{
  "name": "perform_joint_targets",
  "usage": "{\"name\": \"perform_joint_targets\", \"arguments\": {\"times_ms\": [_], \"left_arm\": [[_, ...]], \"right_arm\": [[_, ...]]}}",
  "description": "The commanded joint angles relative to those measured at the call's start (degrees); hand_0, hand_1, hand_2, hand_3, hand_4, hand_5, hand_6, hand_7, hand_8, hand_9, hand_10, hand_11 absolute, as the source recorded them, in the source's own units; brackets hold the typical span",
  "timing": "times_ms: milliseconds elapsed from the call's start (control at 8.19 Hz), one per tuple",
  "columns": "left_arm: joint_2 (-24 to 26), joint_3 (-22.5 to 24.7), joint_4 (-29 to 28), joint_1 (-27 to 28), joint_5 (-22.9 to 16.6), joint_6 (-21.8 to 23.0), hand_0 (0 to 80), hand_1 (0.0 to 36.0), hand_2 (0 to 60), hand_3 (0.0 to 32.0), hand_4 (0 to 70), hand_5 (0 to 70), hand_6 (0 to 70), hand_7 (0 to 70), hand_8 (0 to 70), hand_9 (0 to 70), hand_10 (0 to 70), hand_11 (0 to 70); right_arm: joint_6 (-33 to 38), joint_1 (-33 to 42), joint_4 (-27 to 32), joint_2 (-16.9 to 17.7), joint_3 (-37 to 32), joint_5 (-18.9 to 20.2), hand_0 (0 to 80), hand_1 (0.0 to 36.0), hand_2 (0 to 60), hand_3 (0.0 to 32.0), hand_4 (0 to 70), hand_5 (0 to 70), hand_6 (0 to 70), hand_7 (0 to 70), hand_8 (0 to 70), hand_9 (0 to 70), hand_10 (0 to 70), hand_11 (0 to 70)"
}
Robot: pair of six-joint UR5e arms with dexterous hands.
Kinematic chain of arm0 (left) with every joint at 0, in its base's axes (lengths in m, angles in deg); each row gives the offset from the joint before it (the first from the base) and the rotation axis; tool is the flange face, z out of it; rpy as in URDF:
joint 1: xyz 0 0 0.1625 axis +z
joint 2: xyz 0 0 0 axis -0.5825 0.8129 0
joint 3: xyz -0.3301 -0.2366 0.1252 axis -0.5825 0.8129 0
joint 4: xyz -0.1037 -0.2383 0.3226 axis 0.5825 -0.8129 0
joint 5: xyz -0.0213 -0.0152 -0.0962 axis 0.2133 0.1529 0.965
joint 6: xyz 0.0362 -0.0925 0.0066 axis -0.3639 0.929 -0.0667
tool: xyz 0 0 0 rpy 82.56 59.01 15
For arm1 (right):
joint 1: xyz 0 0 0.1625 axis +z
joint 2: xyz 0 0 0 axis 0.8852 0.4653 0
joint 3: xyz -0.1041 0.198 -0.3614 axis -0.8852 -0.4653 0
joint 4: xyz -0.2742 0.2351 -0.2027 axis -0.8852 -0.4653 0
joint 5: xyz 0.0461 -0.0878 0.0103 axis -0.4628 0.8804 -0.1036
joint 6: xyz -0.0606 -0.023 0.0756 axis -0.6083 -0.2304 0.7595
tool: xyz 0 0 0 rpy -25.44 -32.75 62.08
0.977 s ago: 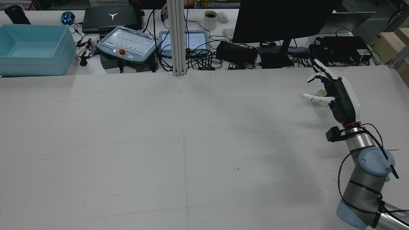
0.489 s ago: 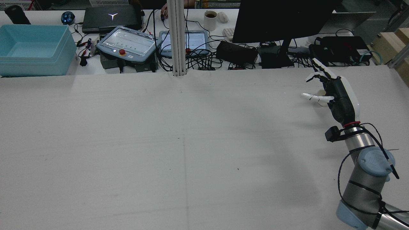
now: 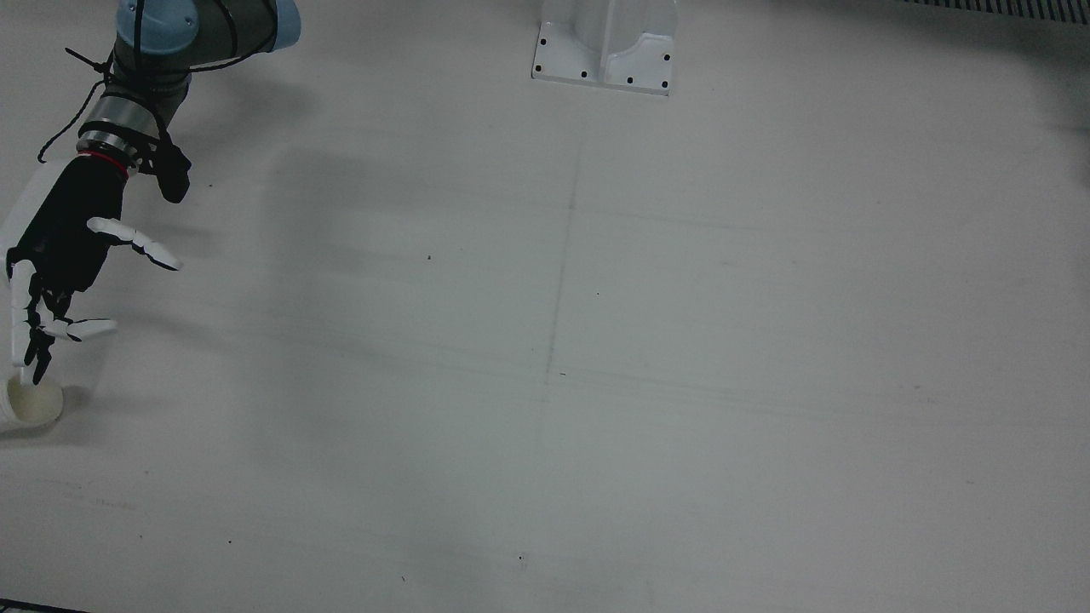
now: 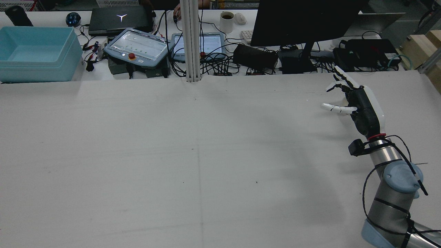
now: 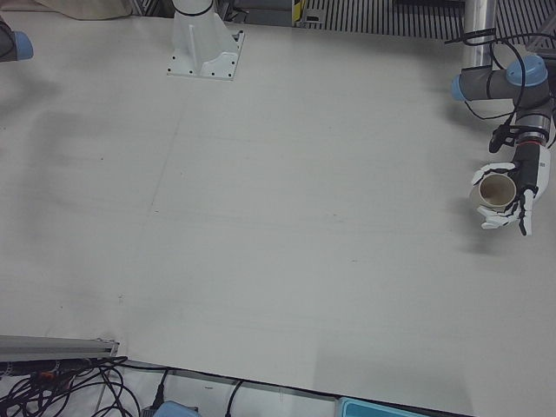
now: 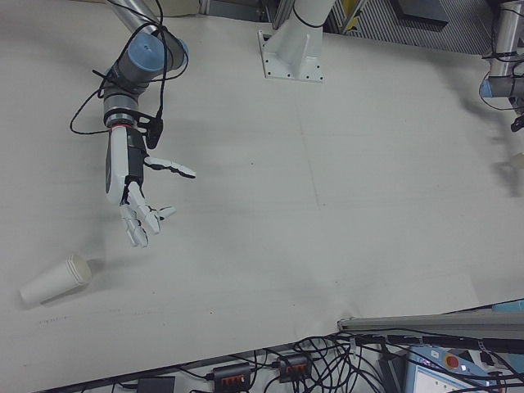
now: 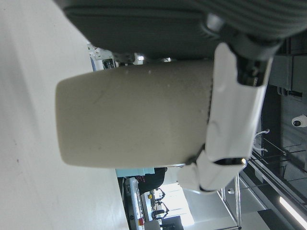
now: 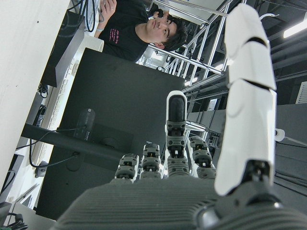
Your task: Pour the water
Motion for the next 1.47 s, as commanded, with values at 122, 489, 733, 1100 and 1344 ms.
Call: {"name": "perform_joint_targets", "arguments": {"times_ms": [122, 489, 733, 1100, 1344], "left_arm": [[0.0, -4.7, -6.6, 0.0, 3.1, -0.2, 59.4, 36.0, 55.2, 0.0, 0.0, 0.0, 9.2, 32.8, 28.0, 43.9, 13.9, 23.5], [-1.5, -5.0, -14.6, 0.0, 1.7, -8.0, 60.0, 36.0, 57.1, 0.0, 0.0, 0.0, 6.4, 30.7, 25.8, 41.6, 13.5, 22.9], [-2.1, -5.0, -18.5, 0.1, 0.8, -13.6, 62.3, 36.0, 58.3, 0.0, 0.0, 0.0, 5.9, 30.8, 24.8, 40.5, 13.3, 22.8], [-2.1, -5.5, -19.0, 0.2, -0.7, -17.6, 53.9, 35.0, 52.1, 0.0, 0.0, 0.0, 4.5, 28.7, 26.1, 42.1, 14.7, 24.1], [-2.2, -5.6, -18.9, 0.3, -1.5, -15.4, 53.2, 31.8, 43.4, 0.0, 0.0, 0.0, 6.6, 29.6, 25.2, 40.9, 13.9, 22.8]], "right_arm": [[0.0, 0.1, -0.2, 0.5, 0.1, 0.1, 60.8, 22.7, 12.0, 0.0, 16.9, 5.8, 43.5, 40.9, 12.5, 9.4, 5.2, 10.0], [0.1, 1.5, -0.3, 0.7, 0.4, 0.1, 61.0, 23.0, 11.2, 0.0, 15.8, 5.8, 42.8, 40.1, 11.7, 8.2, 5.0, 9.8], [0.0, 2.2, -0.3, 1.5, 1.3, 1.7, 60.8, 22.9, 11.0, 0.0, 13.6, 5.1, 42.0, 39.2, 11.5, 7.7, 4.7, 9.4], [-0.3, 1.7, -0.6, 1.4, 1.4, 1.8, 60.2, 22.7, 10.8, 0.0, 11.8, 4.2, 41.2, 38.2, 11.8, 7.9, 4.8, 9.6], [-0.3, 1.4, -0.6, 1.4, 2.3, 1.8, 60.3, 22.8, 10.3, 0.0, 10.8, 4.9, 40.8, 38.7, 11.3, 7.4, 4.5, 9.3]]}}
